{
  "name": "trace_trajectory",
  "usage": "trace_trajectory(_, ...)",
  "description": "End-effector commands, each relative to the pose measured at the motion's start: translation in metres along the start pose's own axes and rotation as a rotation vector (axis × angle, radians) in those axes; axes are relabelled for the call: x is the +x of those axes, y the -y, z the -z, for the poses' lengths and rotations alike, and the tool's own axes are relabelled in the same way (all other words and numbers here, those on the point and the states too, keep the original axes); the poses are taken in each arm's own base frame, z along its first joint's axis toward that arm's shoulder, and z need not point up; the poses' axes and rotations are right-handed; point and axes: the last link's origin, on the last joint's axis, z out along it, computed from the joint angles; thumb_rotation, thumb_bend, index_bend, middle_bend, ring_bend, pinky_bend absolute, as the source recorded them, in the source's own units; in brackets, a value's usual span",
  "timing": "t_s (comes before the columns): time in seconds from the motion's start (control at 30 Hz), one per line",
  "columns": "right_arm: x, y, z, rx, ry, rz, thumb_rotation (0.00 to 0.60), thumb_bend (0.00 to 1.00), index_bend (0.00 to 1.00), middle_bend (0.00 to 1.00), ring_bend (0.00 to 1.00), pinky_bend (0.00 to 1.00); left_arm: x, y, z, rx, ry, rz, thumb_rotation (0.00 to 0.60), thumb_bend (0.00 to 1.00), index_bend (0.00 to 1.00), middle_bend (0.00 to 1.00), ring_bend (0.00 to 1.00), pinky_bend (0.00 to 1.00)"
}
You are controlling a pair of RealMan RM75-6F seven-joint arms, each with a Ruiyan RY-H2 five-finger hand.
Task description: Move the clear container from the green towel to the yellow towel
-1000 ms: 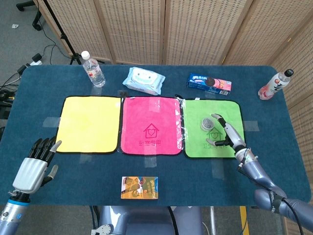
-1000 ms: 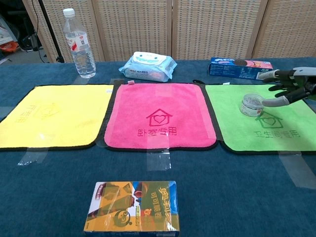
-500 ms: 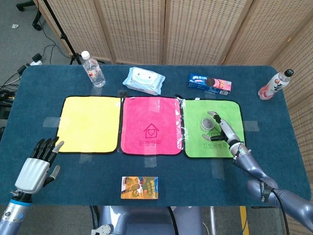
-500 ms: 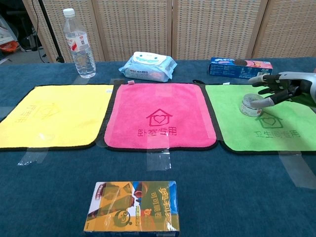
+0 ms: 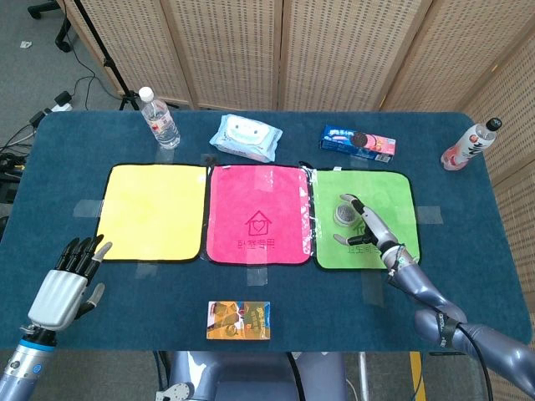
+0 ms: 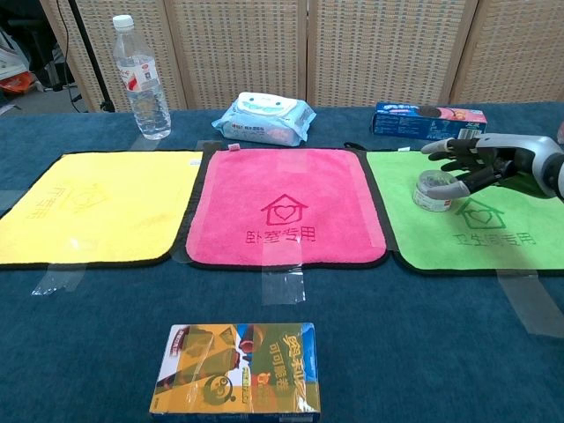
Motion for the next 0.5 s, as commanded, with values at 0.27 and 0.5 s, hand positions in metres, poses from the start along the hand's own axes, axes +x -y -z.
trace_trajectory(0.27,-0.014,0.007,0.0,0.011,0.024,-0.008,0.6,0.31,0.08,0.0,0.0,0.05,-0.001,-0.001,0.0,-0.005,0.004,0.003,0.6,0.44,0.0,0.0,0.0,0.0)
trace_trajectory(0.5,-0.029,0.015,0.004,0.028,0.046,-0.019,0.6,0.31,0.08,0.0,0.0,0.05,-0.002,0.0,0.0,-0.004,0.015,0.004,0.6,0.44,0.0,0.0,0.0,0.0)
